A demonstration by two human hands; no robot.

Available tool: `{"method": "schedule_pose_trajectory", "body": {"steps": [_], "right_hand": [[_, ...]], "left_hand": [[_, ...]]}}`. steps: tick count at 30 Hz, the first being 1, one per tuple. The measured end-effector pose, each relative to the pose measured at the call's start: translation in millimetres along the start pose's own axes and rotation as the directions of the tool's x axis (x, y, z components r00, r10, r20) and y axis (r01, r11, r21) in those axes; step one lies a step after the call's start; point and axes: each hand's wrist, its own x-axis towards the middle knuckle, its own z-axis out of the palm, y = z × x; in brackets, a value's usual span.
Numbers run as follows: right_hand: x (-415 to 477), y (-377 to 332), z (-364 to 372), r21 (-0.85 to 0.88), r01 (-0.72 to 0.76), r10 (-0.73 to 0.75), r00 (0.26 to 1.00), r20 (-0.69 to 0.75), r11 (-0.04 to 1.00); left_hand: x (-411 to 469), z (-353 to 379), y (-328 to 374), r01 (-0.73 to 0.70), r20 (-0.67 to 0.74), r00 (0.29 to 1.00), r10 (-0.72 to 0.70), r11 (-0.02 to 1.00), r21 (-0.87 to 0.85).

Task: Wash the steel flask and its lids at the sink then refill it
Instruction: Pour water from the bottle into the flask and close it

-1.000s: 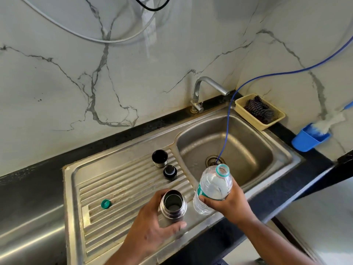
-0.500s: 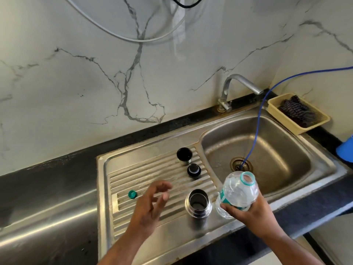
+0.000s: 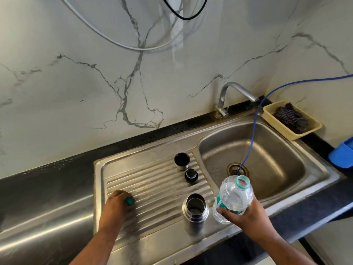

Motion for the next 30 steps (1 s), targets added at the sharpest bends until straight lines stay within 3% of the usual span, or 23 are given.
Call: {"method": "schedule_pose_trajectory", "body": {"steps": [4, 8, 10, 13, 15, 17, 19, 26, 30], "right_hand": [[0.9, -2.9, -4.7, -0.016, -0.01, 0.01, 1.0, 0.012, 1.0], [9.7, -6.2, -11.6, -0.034, -0.011, 0.012, 0.999, 0.035, 0.999], [17.1, -14.1, -15.6, -0.047, 0.02, -0.017, 0.998, 0.061, 0.999], [33.5, -29.3, -17.0, -0.09, 0.095, -0.087, 0.993, 0.085, 0.991], [44.1, -44.2, -15.7, -0.126, 0.158, -0.146, 0.985, 0.096, 0.979], [57.2, -55.8, -14.8, -0.169, 0.207, -0.19, 0.975, 0.112, 0.964], [69.3, -65.9, -13.2, -0.204, 0.24, -0.216, 0.967, 0.136, 0.949], [97.5, -80.1, -16.9, -0.278, 0.264, -0.233, 0.962, 0.142, 0.924], [103.8, -76.2, -19.0, -0.302, 0.245, -0.221, 0.969, 0.11, 0.921]], "left_hand": [[1.2, -6.7, 16.0, 0.068, -0.084, 0.994, -0.073, 0.995, -0.069], [9.6, -22.2, 62.6, 0.086, -0.063, 0.991, -0.115, 0.934, -0.345], [11.7, -32.9, 95.9, 0.066, 0.004, 0.997, -0.076, 0.835, -0.546], [16.7, -50.3, 148.6, 0.148, 0.131, 0.989, -0.071, 0.583, -0.799], [17.7, -63.0, 183.3, 0.179, 0.178, 0.983, -0.044, 0.445, -0.878], [20.5, -74.0, 214.5, 0.178, 0.185, 0.983, -0.019, 0.386, -0.905], [22.6, -81.5, 240.8, 0.15, 0.169, 0.986, 0.015, 0.385, -0.911], [19.8, -95.2, 278.0, -0.114, 0.009, 0.98, 0.197, 0.603, -0.79], [20.2, -97.6, 279.0, -0.131, 0.083, 0.959, 0.273, 0.679, -0.722]]}}
